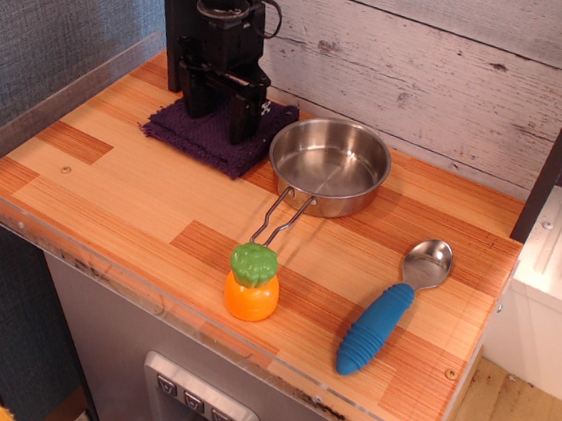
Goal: Put the purple cloth directly left of the silver pan.
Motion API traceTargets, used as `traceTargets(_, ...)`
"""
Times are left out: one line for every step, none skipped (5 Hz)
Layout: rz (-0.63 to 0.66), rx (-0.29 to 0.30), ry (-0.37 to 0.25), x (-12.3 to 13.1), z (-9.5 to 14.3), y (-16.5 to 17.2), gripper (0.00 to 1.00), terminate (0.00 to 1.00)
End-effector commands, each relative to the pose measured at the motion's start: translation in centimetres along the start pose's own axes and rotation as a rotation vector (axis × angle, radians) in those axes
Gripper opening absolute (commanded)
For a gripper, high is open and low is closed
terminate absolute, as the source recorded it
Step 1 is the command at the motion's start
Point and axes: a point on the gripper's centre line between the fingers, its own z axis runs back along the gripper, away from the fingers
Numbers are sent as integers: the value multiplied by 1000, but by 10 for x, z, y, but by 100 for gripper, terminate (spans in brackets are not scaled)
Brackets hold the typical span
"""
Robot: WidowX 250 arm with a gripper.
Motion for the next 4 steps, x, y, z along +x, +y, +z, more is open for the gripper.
traceTargets(39, 47, -147, -2, 96, -8, 100, 0)
traceTargets(73, 81, -140, -14, 114, -15, 100, 0)
traceTargets(73, 81, -140, -14, 114, -15, 100, 0)
traceTargets(73, 81, -140, -14, 114, -15, 100, 100)
